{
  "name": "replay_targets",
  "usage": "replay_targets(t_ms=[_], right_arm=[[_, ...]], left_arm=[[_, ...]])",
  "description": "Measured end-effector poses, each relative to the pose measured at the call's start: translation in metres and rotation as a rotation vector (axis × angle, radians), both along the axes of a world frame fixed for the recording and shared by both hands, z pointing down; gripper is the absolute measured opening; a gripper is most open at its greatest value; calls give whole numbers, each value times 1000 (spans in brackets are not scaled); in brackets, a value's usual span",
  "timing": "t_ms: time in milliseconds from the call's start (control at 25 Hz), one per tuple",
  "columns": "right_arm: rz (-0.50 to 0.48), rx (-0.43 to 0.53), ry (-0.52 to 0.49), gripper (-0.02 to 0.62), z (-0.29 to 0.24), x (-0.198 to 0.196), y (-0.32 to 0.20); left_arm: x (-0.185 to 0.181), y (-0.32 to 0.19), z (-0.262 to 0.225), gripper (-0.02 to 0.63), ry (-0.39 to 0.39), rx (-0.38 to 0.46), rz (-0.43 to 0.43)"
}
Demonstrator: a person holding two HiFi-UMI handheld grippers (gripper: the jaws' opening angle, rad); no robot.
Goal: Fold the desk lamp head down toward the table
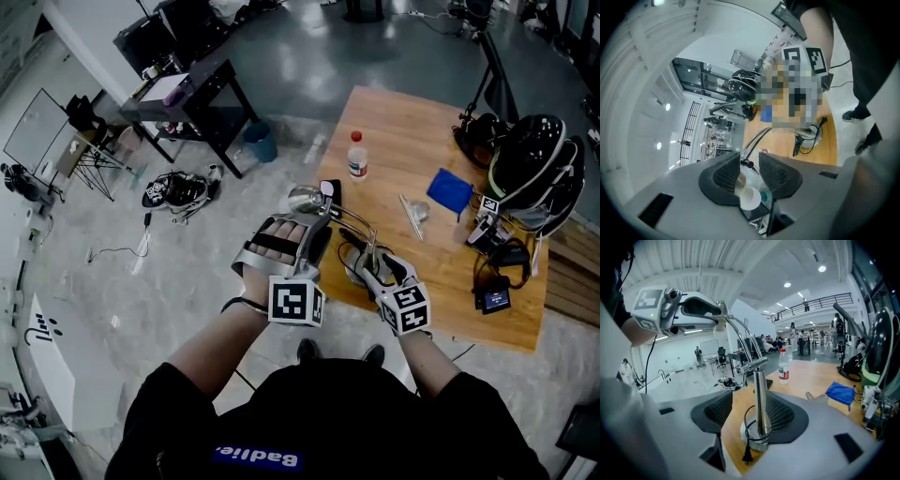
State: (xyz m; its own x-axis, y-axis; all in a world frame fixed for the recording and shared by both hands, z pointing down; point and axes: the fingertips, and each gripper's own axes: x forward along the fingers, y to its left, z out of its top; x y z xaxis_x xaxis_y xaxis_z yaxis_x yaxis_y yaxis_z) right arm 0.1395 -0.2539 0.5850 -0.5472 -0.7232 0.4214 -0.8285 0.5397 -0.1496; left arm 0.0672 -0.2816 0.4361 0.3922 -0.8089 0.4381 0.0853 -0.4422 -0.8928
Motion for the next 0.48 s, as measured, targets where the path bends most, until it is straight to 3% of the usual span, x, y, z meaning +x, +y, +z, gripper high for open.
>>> replay_targets(t_ms=[400,480], right_arm=[[5,69,92,202,16,-5,-34],[20,83,104,165,17,-4,-39]], left_arm=[[1,-6,-3,104,79,30,-13],[1,-6,-4,101,98,29,-12]])
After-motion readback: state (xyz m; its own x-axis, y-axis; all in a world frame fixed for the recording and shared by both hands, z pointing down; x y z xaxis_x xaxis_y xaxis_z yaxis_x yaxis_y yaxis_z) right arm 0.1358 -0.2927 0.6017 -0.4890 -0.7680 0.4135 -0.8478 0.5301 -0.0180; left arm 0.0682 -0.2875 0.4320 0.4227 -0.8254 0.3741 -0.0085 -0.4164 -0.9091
